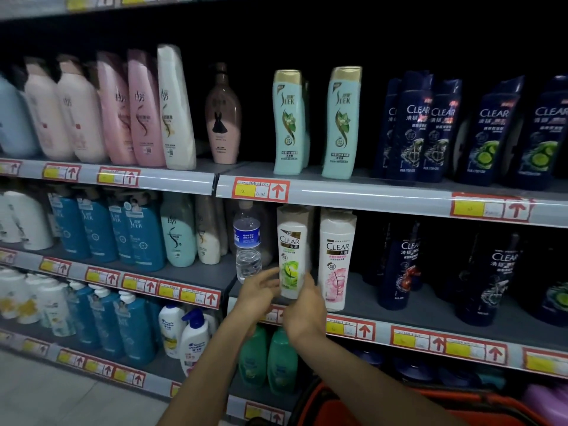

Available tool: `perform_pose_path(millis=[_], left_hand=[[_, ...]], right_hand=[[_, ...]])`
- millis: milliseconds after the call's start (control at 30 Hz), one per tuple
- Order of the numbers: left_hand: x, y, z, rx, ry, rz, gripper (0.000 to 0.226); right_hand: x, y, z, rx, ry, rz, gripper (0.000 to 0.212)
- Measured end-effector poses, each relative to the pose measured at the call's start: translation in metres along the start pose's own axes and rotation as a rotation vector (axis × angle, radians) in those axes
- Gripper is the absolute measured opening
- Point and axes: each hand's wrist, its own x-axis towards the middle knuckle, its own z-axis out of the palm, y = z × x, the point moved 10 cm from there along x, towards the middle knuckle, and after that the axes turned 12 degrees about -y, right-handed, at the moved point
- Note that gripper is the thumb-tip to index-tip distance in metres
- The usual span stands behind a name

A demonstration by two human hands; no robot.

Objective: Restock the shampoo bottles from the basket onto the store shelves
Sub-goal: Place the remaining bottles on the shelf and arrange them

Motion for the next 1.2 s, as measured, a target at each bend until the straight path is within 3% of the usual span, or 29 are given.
perform_pose_path(millis=[200,500,700,900,1200], left_hand=[[-0.034,0.026,0.019,0.244,-0.002,-0.026,0.053],[-0.086,0.057,0.083,0.490,0.013,-0.028,0.069],[-0.081,0.066,0.110,0.631,0.146,-0.054,0.084],[-0.036,0.068,0.127,0.517,0.274,-0.035,0.080],[-0.005,0.067,0.128,0.287,0.512,-0.058,0.050]], right_hand=[[-0.032,-0.002,-0.060,-0.113,-0.180,-0.064,0.052],[-0.084,0.026,-0.177,-0.343,-0.341,-0.114,0.084],[-0.115,0.064,-0.218,-0.251,-0.330,-0.178,0.088],[-0.124,0.104,-0.230,-0.256,-0.354,-0.217,0.078],[-0.121,0.117,-0.241,-0.267,-0.308,-0.234,0.061]])
